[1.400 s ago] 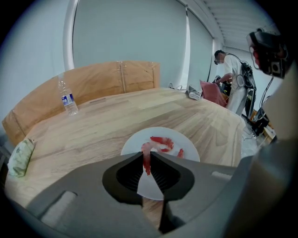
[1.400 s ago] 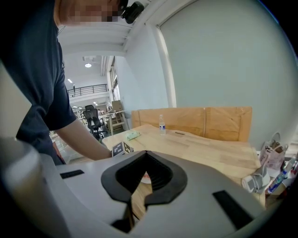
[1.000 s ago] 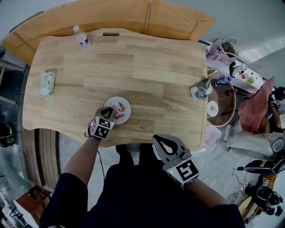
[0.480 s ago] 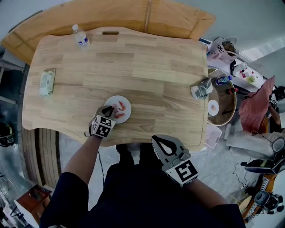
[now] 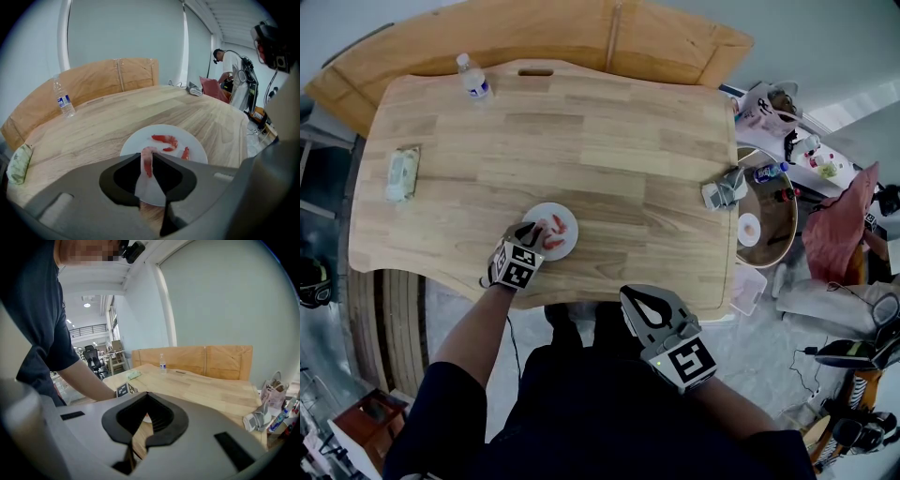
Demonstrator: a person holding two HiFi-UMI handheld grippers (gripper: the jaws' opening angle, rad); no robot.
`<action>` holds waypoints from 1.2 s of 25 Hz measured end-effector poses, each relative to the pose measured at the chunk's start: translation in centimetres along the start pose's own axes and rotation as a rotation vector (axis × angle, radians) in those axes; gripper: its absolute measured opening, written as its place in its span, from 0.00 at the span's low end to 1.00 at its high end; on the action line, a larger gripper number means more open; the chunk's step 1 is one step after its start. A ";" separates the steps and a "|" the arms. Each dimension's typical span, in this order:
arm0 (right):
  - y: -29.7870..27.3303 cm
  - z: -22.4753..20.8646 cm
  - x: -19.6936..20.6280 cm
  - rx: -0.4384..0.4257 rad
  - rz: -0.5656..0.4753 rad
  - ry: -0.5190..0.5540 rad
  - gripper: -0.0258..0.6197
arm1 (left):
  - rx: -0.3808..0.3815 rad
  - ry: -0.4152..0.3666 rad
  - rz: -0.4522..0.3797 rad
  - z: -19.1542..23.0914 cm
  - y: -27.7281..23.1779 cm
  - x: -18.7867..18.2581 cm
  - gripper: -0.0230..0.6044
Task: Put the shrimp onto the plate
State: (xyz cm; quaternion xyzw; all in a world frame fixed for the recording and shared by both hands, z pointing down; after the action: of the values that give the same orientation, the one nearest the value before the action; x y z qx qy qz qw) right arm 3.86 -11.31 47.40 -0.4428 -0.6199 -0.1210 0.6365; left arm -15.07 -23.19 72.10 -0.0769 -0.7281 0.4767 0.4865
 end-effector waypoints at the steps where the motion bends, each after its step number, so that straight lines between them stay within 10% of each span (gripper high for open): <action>1: 0.1 0.1 -0.1 -0.001 0.000 -0.002 0.05 | -0.001 0.003 -0.004 0.0 0.2 -0.1 0.15; 30: 0.3 4.7 -6.3 -0.046 -0.148 0.112 0.05 | 0.103 0.066 -0.431 -8.7 25.6 -14.5 0.05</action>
State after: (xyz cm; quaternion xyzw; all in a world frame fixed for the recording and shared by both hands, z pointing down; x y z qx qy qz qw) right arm -0.42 -10.29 40.84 -0.4028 -0.6113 -0.2066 0.6491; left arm -9.82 -12.46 43.81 0.0898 -0.6860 0.3956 0.6041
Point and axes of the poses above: the fingertips, and each gripper's own axes: y backward along the fingers, z to its left, x out of its underside, the point moved 2 cm from there along y, backward along the fingers, and after that the axes turned 1 degree about y, right-handed, at the moved point
